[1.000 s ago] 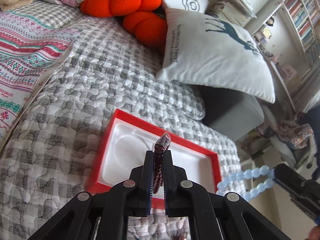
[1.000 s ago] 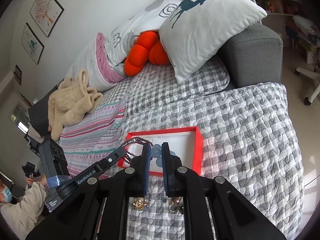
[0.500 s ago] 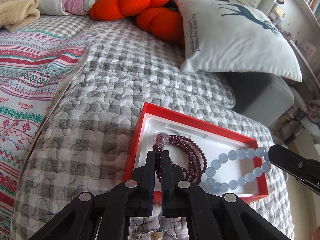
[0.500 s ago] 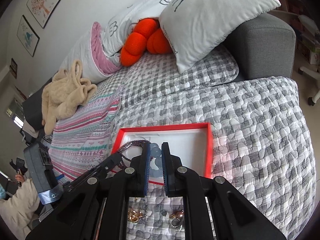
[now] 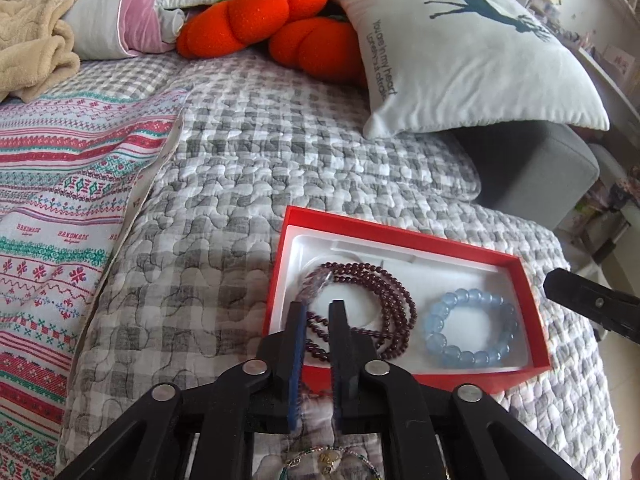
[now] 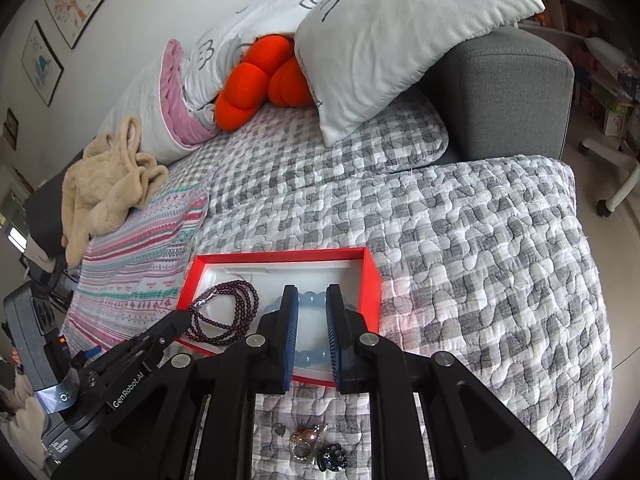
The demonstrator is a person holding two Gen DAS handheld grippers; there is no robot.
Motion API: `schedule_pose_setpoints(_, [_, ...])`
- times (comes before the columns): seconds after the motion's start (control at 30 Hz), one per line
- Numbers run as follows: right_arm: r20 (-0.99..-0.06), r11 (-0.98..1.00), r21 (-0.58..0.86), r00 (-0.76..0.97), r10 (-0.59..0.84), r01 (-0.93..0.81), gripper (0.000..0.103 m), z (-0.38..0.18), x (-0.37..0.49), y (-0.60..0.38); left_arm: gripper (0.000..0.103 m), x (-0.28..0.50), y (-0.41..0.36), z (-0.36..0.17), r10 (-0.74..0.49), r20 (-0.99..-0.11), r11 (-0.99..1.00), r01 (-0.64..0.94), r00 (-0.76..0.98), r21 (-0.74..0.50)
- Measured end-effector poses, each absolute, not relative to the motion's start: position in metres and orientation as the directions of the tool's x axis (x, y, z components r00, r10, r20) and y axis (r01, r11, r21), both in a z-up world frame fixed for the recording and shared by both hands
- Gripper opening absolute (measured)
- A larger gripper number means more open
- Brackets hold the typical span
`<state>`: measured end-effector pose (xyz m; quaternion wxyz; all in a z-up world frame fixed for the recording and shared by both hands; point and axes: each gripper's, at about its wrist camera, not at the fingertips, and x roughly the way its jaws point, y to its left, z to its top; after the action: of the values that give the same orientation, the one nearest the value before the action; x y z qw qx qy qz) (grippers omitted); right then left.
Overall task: Organize jewelry
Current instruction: 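Lower both bracelets into the red Ace box and open both tools, then move the left tool to the gold round pendant and grasp it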
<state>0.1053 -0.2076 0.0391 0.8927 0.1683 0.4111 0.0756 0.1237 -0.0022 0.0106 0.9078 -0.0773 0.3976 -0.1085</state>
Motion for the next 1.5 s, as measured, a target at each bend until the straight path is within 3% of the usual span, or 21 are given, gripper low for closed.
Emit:
schedule_pose_setpoints(0.07, [-0.707, 0.942, 0.336, 0.660, 0.256, -0.005, 0.034, 0.046, 0.098, -0.207, 0.039, 0.116, -0.005, 0.017, -0.249, -0.699, 0.968, 0.144, 0.670, -0.207])
schedule_pose_setpoints(0.13, [-0.704, 0.948, 0.318, 0.667, 0.245, -0.013, 0.045, 0.052, 0.090, -0.206, 0.045, 0.108, -0.006, 0.023, -0.238, -0.698, 0.971, 0.152, 0.676, -0.183])
schedule_pose_setpoints(0.4, [-0.730, 0.972, 0.233, 0.655, 0.196, -0.030, 0.050, 0.061, 0.057, -0.201, 0.076, 0.075, -0.007, 0.032, -0.209, -0.716, 0.977, 0.177, 0.666, -0.121])
schedule_pose_setpoints(0.7, [-0.768, 0.984, 0.176, 0.623, 0.151, -0.021, 0.063, 0.053, 0.029, -0.201, 0.092, 0.049, 0.003, 0.023, -0.177, -0.758, 0.981, 0.171, 0.628, -0.088])
schedule_pose_setpoints(1.07, [-0.863, 0.993, 0.118, 0.496, 0.099, 0.006, 0.069, 0.018, 0.015, -0.202, 0.093, 0.034, 0.014, -0.006, -0.153, -0.816, 0.981, 0.182, 0.558, -0.059])
schedule_pose_setpoints(1.27, [-0.884, 0.997, 0.080, 0.462, 0.074, -0.008, 0.069, 0.005, 0.014, -0.200, 0.092, 0.028, 0.005, -0.016, -0.203, -0.816, 0.953, 0.300, 0.542, -0.039])
schedule_pose_setpoints(1.33, [-0.887, 0.997, 0.079, 0.456, 0.074, -0.009, 0.069, 0.003, 0.014, -0.201, 0.088, 0.027, 0.000, -0.015, -0.238, -0.804, 0.936, 0.350, 0.545, -0.040])
schedule_pose_setpoints(1.5, [-0.892, 0.997, 0.081, 0.445, 0.074, -0.003, 0.069, 0.000, 0.017, -0.202, 0.058, 0.034, -0.010, -0.016, -0.305, -0.794, 0.902, 0.427, 0.526, -0.063])
